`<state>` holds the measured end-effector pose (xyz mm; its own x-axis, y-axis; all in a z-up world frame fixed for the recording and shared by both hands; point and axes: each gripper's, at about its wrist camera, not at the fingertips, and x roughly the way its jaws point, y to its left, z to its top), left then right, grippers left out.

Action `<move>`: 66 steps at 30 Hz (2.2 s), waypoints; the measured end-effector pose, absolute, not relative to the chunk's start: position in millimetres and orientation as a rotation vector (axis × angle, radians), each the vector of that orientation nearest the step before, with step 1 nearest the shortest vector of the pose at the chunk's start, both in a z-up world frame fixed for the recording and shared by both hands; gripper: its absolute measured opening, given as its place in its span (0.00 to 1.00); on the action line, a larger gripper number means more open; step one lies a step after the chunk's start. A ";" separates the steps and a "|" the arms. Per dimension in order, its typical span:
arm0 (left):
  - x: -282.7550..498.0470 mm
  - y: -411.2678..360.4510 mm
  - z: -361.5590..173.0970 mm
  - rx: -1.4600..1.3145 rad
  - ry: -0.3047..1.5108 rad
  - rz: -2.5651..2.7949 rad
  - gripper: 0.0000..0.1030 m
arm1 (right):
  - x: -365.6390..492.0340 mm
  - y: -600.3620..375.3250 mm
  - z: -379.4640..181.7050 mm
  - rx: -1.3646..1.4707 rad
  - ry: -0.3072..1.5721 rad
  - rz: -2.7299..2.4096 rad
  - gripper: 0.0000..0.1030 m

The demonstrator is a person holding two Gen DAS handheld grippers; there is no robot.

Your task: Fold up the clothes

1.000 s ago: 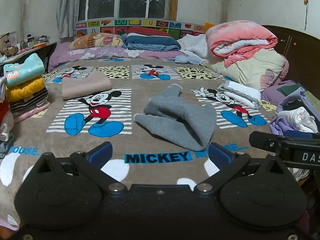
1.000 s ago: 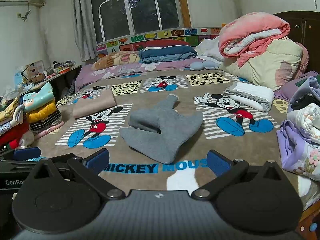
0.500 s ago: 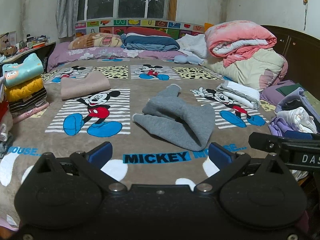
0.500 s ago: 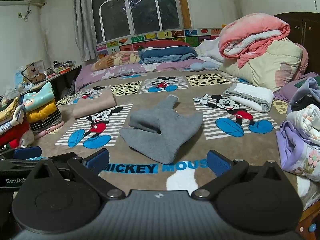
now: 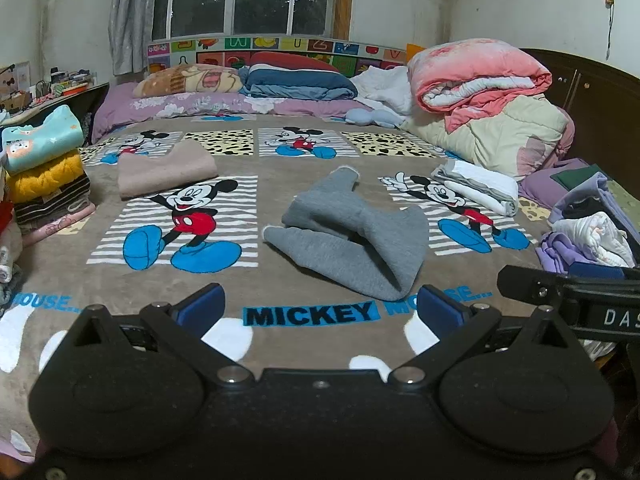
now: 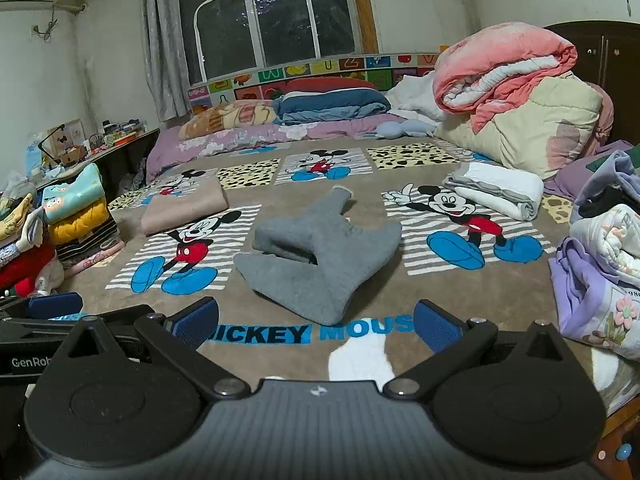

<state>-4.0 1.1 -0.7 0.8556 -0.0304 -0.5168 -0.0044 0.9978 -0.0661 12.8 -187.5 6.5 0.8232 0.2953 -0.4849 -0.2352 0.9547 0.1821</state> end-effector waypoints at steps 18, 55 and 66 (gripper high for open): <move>13.9 -3.0 -3.5 -0.052 0.569 -0.006 1.00 | 22.8 -188.2 3.2 0.128 0.550 0.291 1.00; 205.2 -3.3 -73.5 -0.051 0.709 -0.106 1.00 | 215.8 -255.4 -128.8 0.597 0.554 0.402 1.00; 289.2 -1.9 -74.4 -0.021 0.729 -0.145 0.94 | 279.7 -281.3 -172.3 0.818 0.585 0.388 0.97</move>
<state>289.2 -1.9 -74.4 0.7360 -0.1389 -0.6625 0.1246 0.9898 -0.0691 279.7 -281.3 -172.3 0.7764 0.5341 -0.3345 -0.0997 0.6281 0.7717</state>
